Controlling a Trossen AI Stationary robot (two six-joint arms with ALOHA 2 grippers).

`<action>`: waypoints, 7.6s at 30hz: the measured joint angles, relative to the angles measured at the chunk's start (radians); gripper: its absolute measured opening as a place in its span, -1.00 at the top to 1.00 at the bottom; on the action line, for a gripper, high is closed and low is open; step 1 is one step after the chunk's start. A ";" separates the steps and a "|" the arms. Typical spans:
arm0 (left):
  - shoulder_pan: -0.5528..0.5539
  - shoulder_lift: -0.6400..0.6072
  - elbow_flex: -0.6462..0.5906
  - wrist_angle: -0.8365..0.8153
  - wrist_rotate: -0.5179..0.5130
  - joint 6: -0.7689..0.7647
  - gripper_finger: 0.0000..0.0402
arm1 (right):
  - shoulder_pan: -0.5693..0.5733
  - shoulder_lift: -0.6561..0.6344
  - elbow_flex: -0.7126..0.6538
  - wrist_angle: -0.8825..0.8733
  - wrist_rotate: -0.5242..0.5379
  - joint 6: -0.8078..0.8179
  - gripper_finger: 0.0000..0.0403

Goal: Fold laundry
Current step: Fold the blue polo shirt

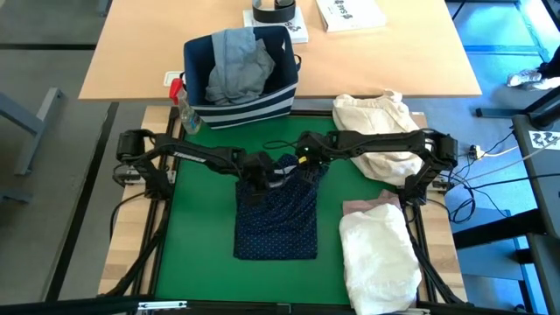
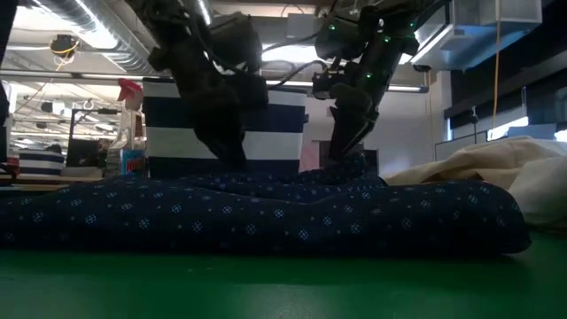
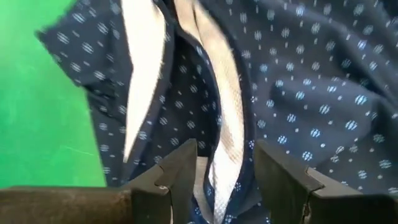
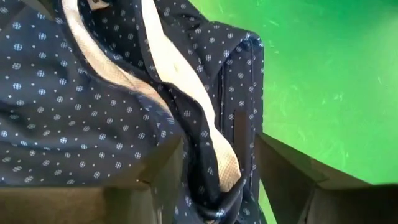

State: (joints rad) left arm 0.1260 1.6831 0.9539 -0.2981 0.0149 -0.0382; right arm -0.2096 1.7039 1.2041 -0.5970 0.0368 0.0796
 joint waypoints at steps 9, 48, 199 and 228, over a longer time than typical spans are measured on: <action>0.007 0.054 0.000 0.006 0.033 0.098 0.35 | 0.000 0.000 0.000 -0.007 0.006 -0.007 0.01; 0.140 -0.130 0.074 -0.126 -0.102 0.074 0.99 | 0.000 -0.092 -0.141 0.113 -0.021 -0.102 0.77; -0.765 0.107 0.008 -0.211 -0.285 -0.503 -0.02 | 0.779 0.278 0.032 0.178 0.240 0.324 -0.43; -0.855 -0.228 0.040 -0.239 -0.124 -0.753 0.98 | 0.833 0.114 0.146 -0.071 0.227 0.412 0.78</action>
State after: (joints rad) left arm -0.7285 1.4547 0.9943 -0.5366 -0.1087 -0.7915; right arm 0.6234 1.8183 1.3506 -0.6677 0.2642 0.4919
